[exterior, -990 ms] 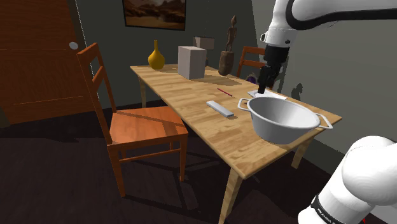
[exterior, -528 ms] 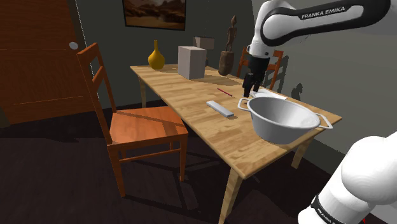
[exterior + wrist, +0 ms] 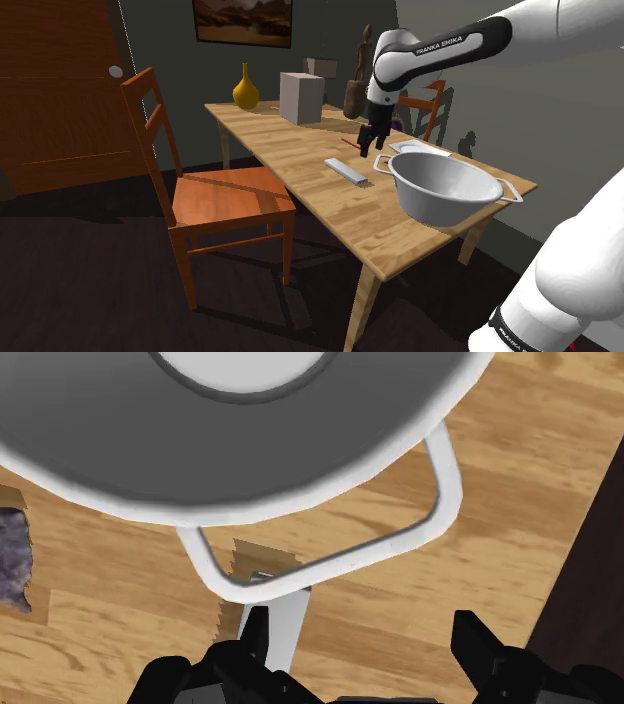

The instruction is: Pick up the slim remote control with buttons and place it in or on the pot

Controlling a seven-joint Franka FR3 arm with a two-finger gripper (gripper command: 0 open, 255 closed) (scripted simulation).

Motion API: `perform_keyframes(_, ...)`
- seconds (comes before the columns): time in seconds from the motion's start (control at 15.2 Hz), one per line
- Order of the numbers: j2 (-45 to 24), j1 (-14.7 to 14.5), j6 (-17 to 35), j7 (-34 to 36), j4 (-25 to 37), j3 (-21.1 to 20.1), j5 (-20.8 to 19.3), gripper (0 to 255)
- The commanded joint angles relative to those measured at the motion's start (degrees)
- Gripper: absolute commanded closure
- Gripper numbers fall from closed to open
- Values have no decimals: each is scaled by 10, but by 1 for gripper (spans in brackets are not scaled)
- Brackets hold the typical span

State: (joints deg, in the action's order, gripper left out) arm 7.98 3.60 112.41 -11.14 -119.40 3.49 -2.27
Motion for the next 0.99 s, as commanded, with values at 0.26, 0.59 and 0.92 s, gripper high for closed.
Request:
perform_keyframes(0.26, -130, 11, 38, -17, 91, 13, 13, 0)
perform_keyframes(0.59, -241, 23, 49, -29, 190, 18, 27, 0)
perform_keyframes(0.92, -327, 33, 52, -36, 272, 19, 38, 0)
